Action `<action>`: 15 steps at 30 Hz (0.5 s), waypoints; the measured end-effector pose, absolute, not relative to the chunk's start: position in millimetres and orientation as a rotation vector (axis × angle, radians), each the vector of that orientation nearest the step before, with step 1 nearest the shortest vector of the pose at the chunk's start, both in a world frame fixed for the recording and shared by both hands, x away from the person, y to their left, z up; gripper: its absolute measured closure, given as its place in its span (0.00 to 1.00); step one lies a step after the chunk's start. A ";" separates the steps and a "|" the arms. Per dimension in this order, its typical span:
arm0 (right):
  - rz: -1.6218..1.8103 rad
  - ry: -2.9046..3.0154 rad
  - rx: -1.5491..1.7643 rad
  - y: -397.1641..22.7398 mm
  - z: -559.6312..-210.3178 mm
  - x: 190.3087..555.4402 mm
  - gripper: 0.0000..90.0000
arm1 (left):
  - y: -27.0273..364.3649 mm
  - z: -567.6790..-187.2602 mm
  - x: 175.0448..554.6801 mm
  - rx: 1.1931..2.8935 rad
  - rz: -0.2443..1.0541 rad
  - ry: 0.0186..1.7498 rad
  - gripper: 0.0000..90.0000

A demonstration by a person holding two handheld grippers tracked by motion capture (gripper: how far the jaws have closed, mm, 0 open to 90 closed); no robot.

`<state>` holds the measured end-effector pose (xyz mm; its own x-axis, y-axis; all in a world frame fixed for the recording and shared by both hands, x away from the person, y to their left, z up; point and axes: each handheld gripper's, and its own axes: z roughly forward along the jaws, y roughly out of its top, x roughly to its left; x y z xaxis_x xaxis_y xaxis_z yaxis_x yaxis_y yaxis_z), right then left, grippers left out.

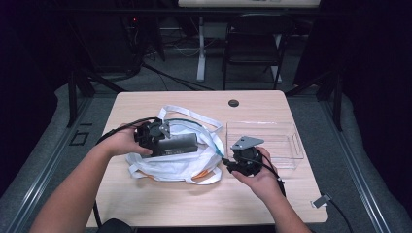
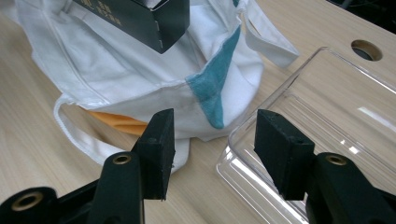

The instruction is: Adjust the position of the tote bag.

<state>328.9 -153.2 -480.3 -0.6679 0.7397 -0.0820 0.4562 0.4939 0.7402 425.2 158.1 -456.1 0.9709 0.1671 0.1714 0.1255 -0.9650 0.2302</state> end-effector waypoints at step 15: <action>1.078 2.479 0.920 -144.5 -466.8 333.7 0.53 | 153.6 -432.6 415.8 2.826 0.294 0.178 0.48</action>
<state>333.7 -144.5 -466.8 -0.7558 0.6548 -0.0066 0.4418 0.5174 0.7329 415.8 153.6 -432.6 0.9714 0.1516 0.1827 0.0915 -0.9492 0.3010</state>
